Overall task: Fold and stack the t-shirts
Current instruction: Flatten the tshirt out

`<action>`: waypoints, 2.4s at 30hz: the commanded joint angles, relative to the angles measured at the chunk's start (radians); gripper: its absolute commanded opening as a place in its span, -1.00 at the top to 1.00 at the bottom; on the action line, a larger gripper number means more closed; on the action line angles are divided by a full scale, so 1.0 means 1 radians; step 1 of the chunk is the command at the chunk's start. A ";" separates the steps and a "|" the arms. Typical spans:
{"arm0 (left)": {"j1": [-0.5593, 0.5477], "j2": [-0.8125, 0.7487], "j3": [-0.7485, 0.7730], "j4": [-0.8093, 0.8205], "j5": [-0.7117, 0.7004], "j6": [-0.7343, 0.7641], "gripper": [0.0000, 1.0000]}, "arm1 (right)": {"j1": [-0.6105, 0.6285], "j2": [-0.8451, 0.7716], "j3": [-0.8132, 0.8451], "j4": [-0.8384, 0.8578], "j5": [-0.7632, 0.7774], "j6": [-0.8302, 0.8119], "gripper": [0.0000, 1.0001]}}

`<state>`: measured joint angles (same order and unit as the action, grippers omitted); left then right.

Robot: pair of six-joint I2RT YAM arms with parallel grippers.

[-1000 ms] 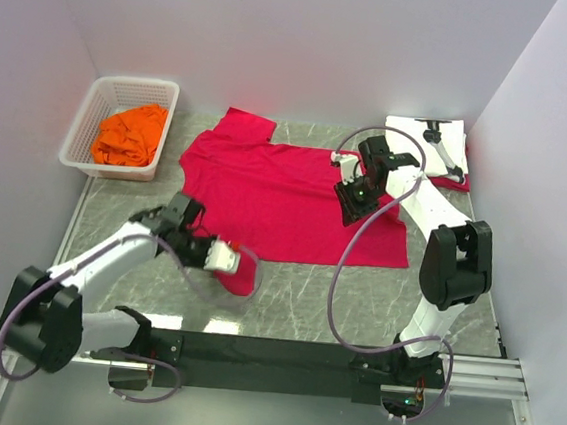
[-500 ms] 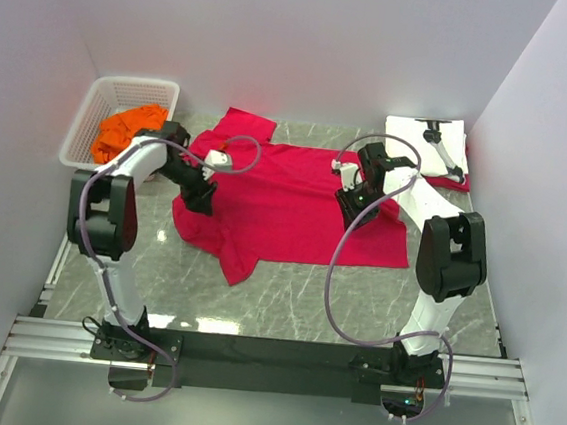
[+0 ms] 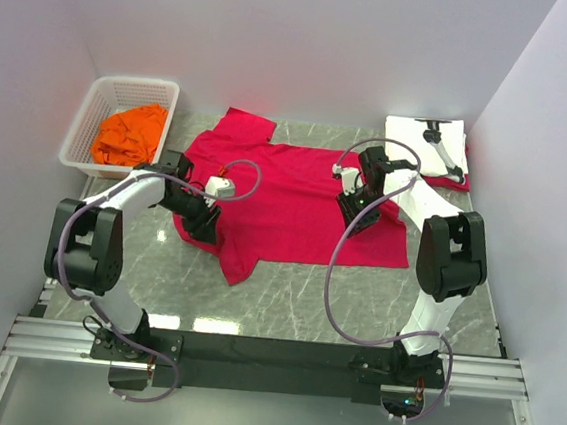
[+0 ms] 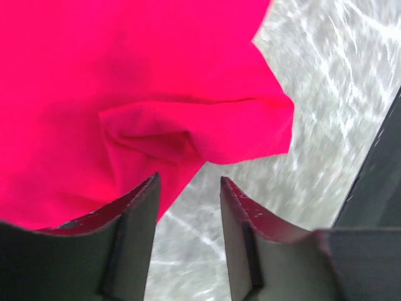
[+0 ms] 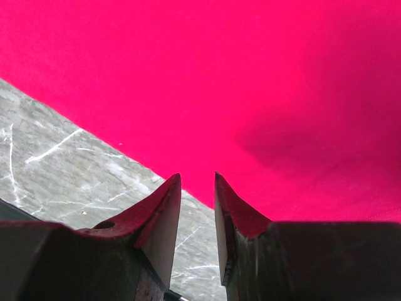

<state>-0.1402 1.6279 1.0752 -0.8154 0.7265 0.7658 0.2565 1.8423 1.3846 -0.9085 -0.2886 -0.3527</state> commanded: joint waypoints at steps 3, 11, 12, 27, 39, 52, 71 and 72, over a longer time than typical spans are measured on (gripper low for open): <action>-0.009 0.035 -0.012 0.156 -0.013 -0.316 -0.01 | -0.010 -0.046 -0.016 0.005 0.023 -0.006 0.30; -0.013 0.119 -0.017 0.171 -0.056 -0.411 0.11 | -0.016 -0.057 -0.024 0.008 0.034 -0.009 0.31; -0.013 0.124 -0.017 0.171 -0.059 -0.419 0.15 | -0.019 -0.055 -0.022 0.007 0.034 -0.012 0.31; -0.022 0.165 -0.031 0.167 -0.004 -0.468 0.44 | -0.033 -0.048 -0.047 0.023 0.037 -0.019 0.31; -0.022 0.057 -0.023 0.093 0.017 -0.451 0.99 | -0.034 -0.054 -0.068 0.039 0.029 -0.019 0.32; -0.021 -0.054 -0.034 -0.336 -0.194 -0.143 0.99 | -0.040 -0.071 -0.079 0.034 0.058 -0.045 0.33; -0.038 -0.134 -0.091 -0.524 -0.236 0.116 0.02 | -0.080 -0.124 -0.137 0.003 0.124 -0.098 0.33; -0.038 -0.135 -0.062 -0.556 -0.213 0.137 0.01 | -0.088 -0.126 -0.139 0.000 0.123 -0.100 0.33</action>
<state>-0.1757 1.5478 0.9062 -1.2636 0.4015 0.7879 0.2028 1.7763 1.2549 -0.8974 -0.1932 -0.4274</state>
